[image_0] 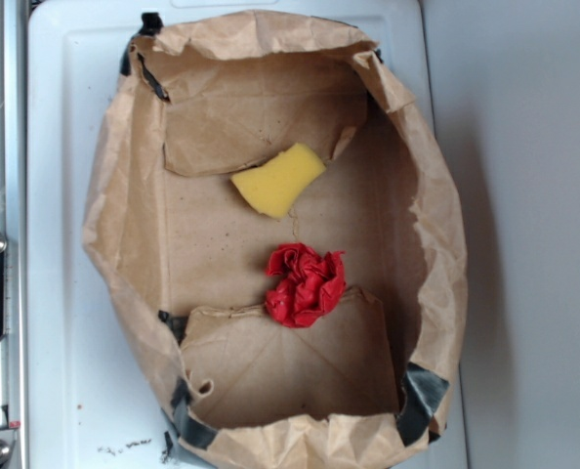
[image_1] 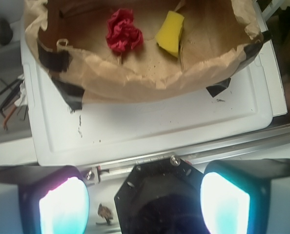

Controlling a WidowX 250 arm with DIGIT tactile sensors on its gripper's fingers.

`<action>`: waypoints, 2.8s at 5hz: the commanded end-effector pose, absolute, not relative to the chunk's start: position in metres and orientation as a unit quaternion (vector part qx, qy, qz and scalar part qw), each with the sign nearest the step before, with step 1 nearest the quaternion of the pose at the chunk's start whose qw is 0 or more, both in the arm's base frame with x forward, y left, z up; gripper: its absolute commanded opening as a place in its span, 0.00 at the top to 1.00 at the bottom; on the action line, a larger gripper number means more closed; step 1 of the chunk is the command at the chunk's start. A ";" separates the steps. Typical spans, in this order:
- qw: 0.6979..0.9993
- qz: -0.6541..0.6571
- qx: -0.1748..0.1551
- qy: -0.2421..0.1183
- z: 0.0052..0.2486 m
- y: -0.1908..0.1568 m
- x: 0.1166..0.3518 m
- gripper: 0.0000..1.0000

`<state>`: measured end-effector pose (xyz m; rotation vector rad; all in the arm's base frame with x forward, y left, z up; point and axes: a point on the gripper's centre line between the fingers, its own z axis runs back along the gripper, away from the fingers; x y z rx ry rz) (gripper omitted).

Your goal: Grab the green sponge.

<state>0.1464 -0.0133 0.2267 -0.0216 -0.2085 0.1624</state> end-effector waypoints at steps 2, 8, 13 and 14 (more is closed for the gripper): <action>0.988 0.096 -0.006 -0.121 0.223 -0.007 0.180 0.00; 0.970 0.198 0.008 -0.143 0.173 0.026 0.266 0.00; 0.968 0.211 0.004 -0.134 0.147 0.039 0.249 0.00; 0.968 0.211 0.004 -0.134 0.147 0.039 0.249 0.00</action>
